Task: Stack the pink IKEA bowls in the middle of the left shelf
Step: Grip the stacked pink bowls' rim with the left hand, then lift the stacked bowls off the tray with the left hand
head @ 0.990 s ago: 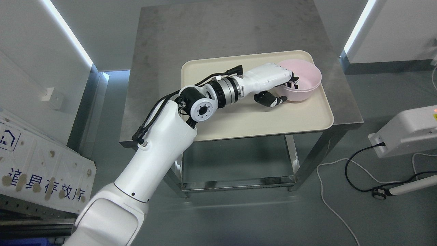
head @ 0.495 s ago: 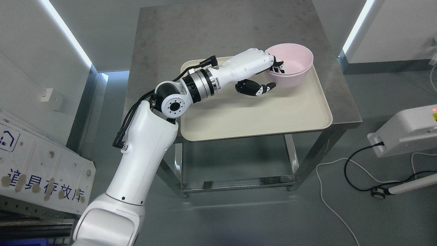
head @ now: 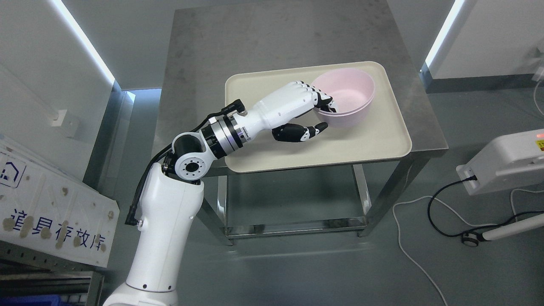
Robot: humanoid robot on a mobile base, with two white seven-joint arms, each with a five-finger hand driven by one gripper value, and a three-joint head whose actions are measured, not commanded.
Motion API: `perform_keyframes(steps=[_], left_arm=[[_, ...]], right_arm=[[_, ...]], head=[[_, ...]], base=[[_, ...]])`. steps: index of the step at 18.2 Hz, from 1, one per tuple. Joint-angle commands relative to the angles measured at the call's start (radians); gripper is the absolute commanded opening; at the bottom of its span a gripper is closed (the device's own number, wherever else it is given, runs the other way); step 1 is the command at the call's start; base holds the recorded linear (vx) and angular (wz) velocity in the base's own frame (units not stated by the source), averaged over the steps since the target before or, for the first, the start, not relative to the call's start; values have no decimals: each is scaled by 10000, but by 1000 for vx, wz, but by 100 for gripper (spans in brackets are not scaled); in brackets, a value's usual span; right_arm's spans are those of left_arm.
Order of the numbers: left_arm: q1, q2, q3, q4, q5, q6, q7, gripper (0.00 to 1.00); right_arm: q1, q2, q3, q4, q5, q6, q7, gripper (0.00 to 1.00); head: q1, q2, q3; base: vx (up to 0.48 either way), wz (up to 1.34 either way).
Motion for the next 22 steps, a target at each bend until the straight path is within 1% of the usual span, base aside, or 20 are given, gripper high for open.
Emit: perform_keyframes(steps=[1, 5, 12, 16, 22], left_arm=[[538, 175, 1402, -1727, 178, -338, -40, 2], [569, 175, 1770, -1774, 362, -430, -40, 3], [630, 175, 1771, -1774, 393, -415, -25, 3], [615, 175, 1832, -1789, 531, -415, -25, 3], [997, 175, 1878, -1805, 807, -614, -25, 4]], right_arm=[[0, -175, 0, 0, 0, 4, -2, 100], [0, -175, 0, 0, 0, 4, -2, 100], [0, -175, 0, 0, 0, 4, -2, 100], [15, -175, 0, 0, 0, 4, -2, 100], [0, -175, 0, 0, 0, 4, -2, 100]], head=[[0, 0, 0], [0, 0, 0], [0, 0, 0], [0, 0, 0], [0, 0, 0]], base=[[-32, 0], [-47, -52], [-96, -124], [-226, -102], [-309, 80]])
